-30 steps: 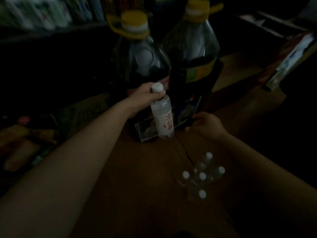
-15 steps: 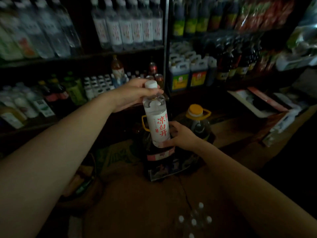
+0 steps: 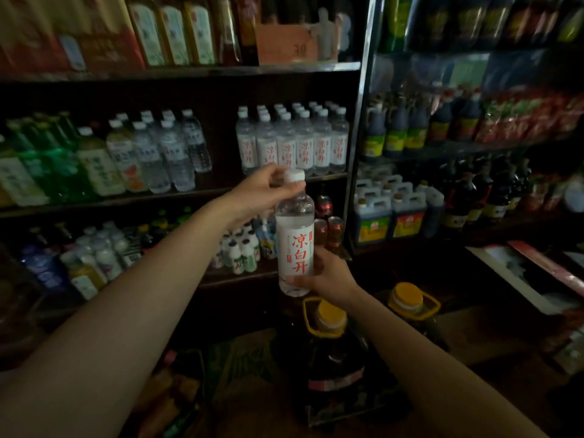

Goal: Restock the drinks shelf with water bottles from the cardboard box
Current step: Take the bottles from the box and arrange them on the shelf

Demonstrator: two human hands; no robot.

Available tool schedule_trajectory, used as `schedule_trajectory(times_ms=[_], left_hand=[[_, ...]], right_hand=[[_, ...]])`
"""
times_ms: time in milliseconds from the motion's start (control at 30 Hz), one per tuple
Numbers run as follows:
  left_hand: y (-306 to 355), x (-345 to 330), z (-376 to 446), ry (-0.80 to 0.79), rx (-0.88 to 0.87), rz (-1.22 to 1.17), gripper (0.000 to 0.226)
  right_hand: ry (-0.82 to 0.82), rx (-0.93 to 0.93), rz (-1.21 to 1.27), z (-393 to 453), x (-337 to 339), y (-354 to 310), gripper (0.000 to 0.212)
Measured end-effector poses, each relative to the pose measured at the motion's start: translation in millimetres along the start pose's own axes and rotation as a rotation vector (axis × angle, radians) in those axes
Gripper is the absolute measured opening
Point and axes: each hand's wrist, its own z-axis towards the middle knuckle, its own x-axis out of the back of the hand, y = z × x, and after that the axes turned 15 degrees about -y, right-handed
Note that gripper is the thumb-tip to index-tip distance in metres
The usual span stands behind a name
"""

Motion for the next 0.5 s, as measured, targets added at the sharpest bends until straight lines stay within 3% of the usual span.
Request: schedule_trajectory(times_ms=[133, 167, 267, 300, 500], left_hand=[[-2, 53, 30, 0.032, 0.003, 0.073, 0.079], [-3, 67, 39, 0.033, 0.004, 0.05, 0.077], [-13, 104, 64, 0.031, 0.016, 0.001, 0.03], [-15, 113, 70, 0.026, 0.028, 0.019, 0.024], [-41, 164, 118, 0.066, 0.016, 0.073, 0.035]], right_hand=[[0.023, 0.011, -0.045, 67, 2, -27, 0.062], [0.024, 0.017, -0.062, 84, 4, -33, 0.06], [0.034, 0.02, -0.084, 133, 10, -44, 0.058], [0.041, 0.018, -0.094, 148, 11, -47, 0.058], [0.12, -0.013, -0.081, 228, 17, -57, 0.068]])
